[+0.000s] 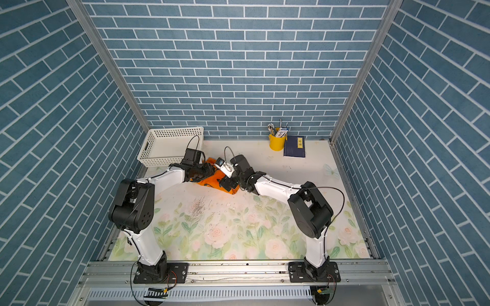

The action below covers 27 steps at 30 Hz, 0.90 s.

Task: Roll up the pillowcase
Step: Roll the pillowcase at the center of the board.

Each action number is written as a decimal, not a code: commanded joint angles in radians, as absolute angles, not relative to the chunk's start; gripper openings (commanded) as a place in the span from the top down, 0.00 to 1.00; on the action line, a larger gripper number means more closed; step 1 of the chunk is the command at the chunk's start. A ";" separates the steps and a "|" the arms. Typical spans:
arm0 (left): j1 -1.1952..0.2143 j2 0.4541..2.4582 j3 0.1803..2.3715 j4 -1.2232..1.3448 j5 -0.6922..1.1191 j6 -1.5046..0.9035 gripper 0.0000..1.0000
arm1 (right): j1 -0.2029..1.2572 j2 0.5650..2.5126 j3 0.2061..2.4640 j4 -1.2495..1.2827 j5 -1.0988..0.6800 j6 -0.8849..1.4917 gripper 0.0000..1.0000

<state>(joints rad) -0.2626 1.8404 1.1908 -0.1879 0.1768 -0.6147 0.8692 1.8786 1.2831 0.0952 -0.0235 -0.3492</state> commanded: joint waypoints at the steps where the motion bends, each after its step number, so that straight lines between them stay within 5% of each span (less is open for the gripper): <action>1: -0.268 1.878 1.188 -0.225 0.163 -0.608 0.41 | 0.894 1.916 1.242 0.136 0.154 -0.547 0.00; 10: -0.265 1.868 1.190 -0.231 0.164 -0.600 0.41 | 0.919 2.074 1.356 0.083 0.234 -0.630 0.14; 12: -0.265 1.857 1.194 -0.238 0.164 -0.596 0.41 | 0.914 2.092 1.379 0.049 0.199 -0.609 0.30; 14: -0.266 1.836 1.209 -0.255 0.163 -0.590 0.39 | 0.901 2.108 1.422 -0.021 0.123 -0.568 0.77; 15: -0.265 1.823 1.215 -0.263 0.161 -0.587 0.38 | 0.894 2.111 1.434 -0.045 0.094 -0.544 0.86; 27: -0.264 1.548 1.153 -0.292 0.142 -0.644 0.21 | 0.736 2.142 1.569 -0.285 -0.526 -0.208 0.84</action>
<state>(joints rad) -0.2584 1.6447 1.1851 -0.2409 0.0818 -0.6342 0.8303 2.0838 1.5623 -0.1349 -0.4072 -0.4679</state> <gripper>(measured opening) 0.791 0.174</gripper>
